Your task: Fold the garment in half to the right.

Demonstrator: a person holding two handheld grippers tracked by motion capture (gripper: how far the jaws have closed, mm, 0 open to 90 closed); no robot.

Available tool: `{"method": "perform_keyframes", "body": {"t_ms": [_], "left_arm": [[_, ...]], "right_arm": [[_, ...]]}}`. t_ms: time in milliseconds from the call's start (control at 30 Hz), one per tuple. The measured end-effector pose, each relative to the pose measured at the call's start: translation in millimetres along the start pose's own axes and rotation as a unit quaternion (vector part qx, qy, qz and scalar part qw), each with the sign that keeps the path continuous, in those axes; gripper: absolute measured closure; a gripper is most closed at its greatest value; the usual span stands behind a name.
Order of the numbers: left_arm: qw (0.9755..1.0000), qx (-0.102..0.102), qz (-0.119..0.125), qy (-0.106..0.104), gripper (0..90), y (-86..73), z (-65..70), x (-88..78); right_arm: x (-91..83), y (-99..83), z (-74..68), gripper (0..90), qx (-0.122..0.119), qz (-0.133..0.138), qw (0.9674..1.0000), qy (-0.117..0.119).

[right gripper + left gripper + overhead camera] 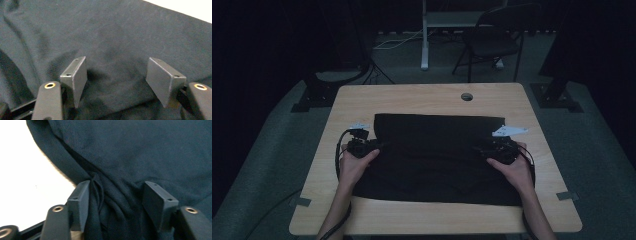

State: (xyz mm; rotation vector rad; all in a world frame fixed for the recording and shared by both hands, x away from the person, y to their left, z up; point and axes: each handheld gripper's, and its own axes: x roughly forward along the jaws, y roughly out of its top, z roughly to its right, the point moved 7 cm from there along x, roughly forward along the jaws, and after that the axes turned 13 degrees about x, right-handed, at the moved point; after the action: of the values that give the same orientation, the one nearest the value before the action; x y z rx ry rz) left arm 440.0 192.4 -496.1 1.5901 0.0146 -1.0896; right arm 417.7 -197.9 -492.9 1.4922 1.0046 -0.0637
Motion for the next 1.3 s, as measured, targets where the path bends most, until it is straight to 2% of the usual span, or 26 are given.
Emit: {"method": "perform_keyframes", "body": {"t_ms": [67, 200, 267, 367, 600, 800, 900, 967, 1100, 1300], "left_arm": [[0.9998, 0.005, -0.011, 0.015, 47.5, 2.2, 2.2, 2.3], [0.9986, 0.027, -0.018, 0.043, 61.4, 4.0, 8.3, 6.6], [0.9986, 0.025, -0.016, 0.044, 69.0, 4.1, 10.2, 7.7], [0.999, 0.018, -0.01, 0.04, 73.8, 3.5, 10.7, 7.9], [0.9999, 0.005, 0.002, 0.009, 75.5, 1.6, 9.1, 2.2], [0.9998, 0.018, -0.002, 0.003, 75.8, 0.3, 9.9, -4.8], [0.9999, 0.016, 0.004, -0.002, 75.8, 1.4, 10.7, -8.6], [0.9998, 0.014, 0.013, -0.012, 75.8, 3.8, 10.6, -15.0], [0.9994, 0.017, 0.025, -0.015, 75.7, 8.3, 12.6, -23.9], [0.9979, 0.013, 0.051, -0.039, 75.6, 18.9, 18.2, -39.9]], "right_arm": [[0.4, -0.4, -0.9, 33.1, 0.0, -0.002, 1.0, 0.0], [0.7, -0.6, -1.4, 33.0, -0.002, -0.003, 1.0, 0.001], [1.1, -0.9, -1.6, 33.1, -0.003, -0.005, 1.0, 0.0], [1.6, -1.5, -2.4, 33.1, -0.003, -0.007, 1.0, 0.002], [3.3, -3.4, -4.1, 33.2, -0.005, -0.015, 0.9999, 0.006], [6.4, -7.4, -7.4, 33.2, -0.008, -0.03, 0.9994, 0.013], [7.1, -8.5, -9.8, 33.2, -0.01, -0.034, 0.9992, 0.017], [7.9, -10.3, -13.1, 35.3, -0.015, -0.044, 0.9986, 0.025], [6.4, -11.1, -17.4, 36.8, -0.012, -0.057, 0.9975, 0.039], [5.4, -14.0, -28.1, 37.1, -0.027, -0.076, 0.9957, 0.047]]}}
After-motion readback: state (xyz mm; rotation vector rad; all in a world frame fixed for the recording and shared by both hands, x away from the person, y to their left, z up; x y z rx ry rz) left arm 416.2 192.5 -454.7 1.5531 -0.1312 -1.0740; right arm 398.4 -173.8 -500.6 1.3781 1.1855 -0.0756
